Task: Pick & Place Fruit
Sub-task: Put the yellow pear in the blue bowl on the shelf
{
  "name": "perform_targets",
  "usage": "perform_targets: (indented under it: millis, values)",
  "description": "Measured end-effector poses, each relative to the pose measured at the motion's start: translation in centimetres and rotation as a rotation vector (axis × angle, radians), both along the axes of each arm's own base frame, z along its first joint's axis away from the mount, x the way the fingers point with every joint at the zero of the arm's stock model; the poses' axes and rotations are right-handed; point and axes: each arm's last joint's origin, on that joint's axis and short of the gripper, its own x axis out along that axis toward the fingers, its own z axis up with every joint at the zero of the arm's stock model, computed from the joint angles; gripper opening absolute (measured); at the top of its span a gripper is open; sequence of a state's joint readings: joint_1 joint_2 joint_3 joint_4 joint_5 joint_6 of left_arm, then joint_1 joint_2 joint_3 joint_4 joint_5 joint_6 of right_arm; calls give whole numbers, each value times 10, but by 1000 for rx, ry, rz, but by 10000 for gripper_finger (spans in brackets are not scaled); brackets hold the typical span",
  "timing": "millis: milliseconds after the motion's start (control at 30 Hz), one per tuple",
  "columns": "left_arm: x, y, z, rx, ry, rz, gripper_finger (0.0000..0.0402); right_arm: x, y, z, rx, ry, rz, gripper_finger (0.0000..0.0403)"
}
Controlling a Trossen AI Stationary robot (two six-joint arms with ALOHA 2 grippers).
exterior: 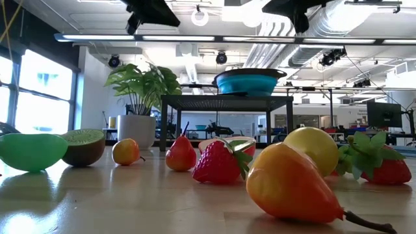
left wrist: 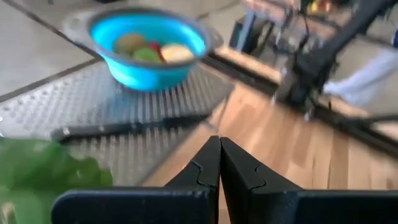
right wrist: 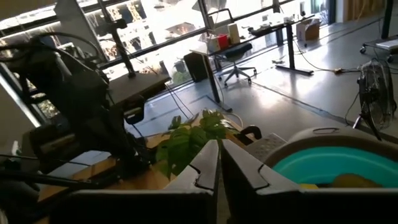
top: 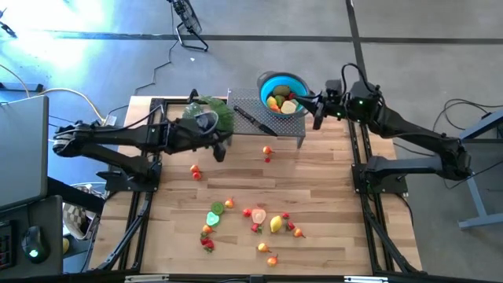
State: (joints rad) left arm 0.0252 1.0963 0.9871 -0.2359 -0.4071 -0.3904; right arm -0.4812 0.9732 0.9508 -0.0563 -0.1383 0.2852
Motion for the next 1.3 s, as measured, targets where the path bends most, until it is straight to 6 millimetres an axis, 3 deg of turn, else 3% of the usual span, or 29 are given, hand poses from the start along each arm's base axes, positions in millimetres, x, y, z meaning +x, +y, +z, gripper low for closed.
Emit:
perform_targets:
  millis: [267, 533, 833, 1067, 1300]
  values:
    - [-13, -32, -6, -26, 102, -130, 5, -2, 10, 5, -12, -22, 35, 9]
    - [-22, -53, -18, -234, 159, -118, 5, -2, 11, 5, -6, -23, 36, 9]
    - [-41, -65, -36, -511, 283, 62, 5, -2, 11, 5, -8, -27, 36, 9]
    - [-55, -63, -48, -676, 372, 283, 5, -2, 11, 5, 11, -33, 35, 9]
    - [-66, -61, -58, -695, 500, 421, 5, -1, 11, 4, 41, -38, 32, 9]
